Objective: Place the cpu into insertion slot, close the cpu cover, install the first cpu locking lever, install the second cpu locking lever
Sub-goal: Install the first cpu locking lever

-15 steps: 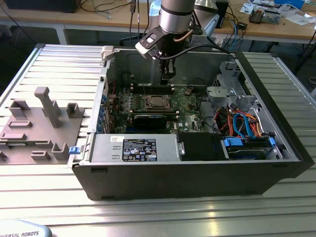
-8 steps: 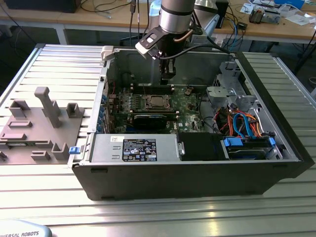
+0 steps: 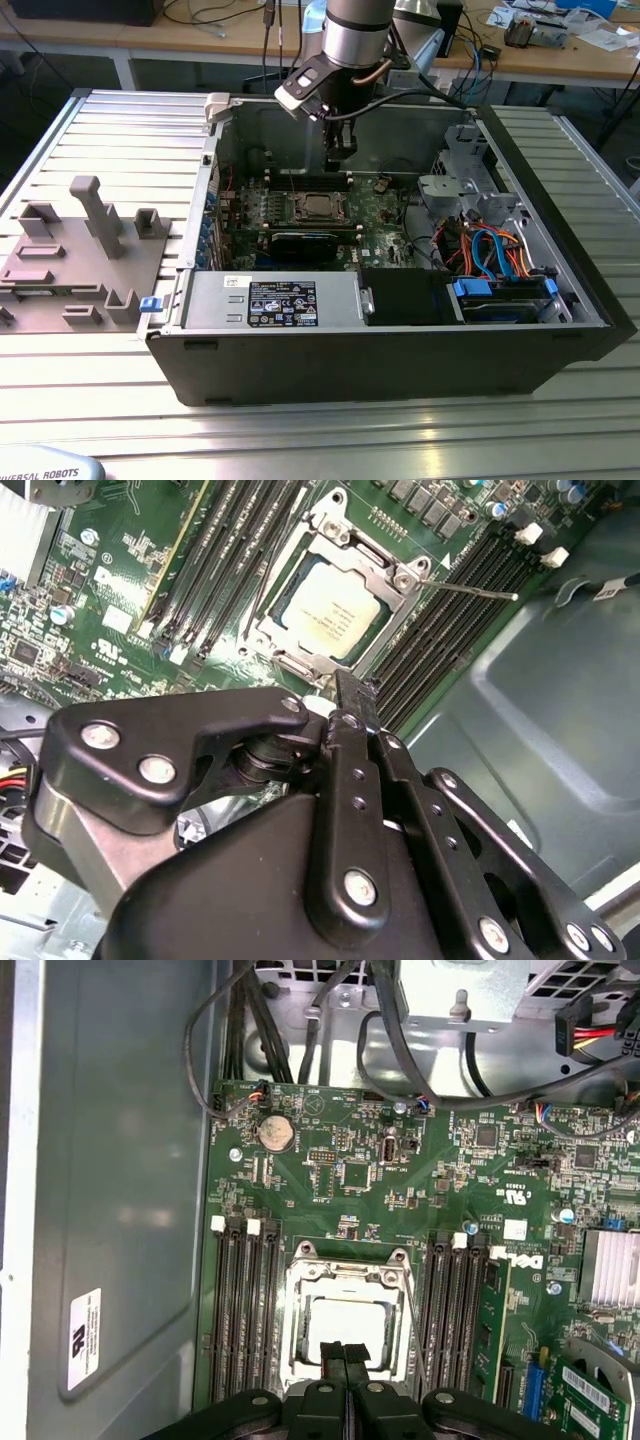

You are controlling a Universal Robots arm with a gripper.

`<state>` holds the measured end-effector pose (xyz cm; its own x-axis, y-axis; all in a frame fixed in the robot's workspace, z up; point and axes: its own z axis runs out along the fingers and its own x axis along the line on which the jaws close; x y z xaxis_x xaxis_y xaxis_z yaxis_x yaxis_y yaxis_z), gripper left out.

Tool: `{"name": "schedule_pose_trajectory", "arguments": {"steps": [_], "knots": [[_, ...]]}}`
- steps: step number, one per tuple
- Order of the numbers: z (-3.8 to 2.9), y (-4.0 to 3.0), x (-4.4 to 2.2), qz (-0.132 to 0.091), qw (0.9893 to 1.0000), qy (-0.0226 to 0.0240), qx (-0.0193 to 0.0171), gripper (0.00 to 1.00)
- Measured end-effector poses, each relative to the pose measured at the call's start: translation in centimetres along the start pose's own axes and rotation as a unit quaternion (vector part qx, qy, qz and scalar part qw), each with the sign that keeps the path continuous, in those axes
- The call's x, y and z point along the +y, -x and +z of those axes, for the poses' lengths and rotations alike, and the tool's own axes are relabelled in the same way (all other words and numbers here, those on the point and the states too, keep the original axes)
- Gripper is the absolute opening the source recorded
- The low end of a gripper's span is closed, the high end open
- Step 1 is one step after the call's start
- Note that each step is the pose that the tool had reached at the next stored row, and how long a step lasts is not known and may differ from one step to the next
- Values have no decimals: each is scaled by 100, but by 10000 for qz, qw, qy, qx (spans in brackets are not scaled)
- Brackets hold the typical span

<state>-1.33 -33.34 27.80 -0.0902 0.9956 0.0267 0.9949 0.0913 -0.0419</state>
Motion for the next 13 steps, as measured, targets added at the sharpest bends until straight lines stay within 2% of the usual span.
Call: {"name": "schedule_pose_trajectory", "arguments": {"steps": [7,13], "knots": [[0,0,0,-314,9995,-9,-15,11],[0,0,0,-471,9989,-13,-27,11]]}}
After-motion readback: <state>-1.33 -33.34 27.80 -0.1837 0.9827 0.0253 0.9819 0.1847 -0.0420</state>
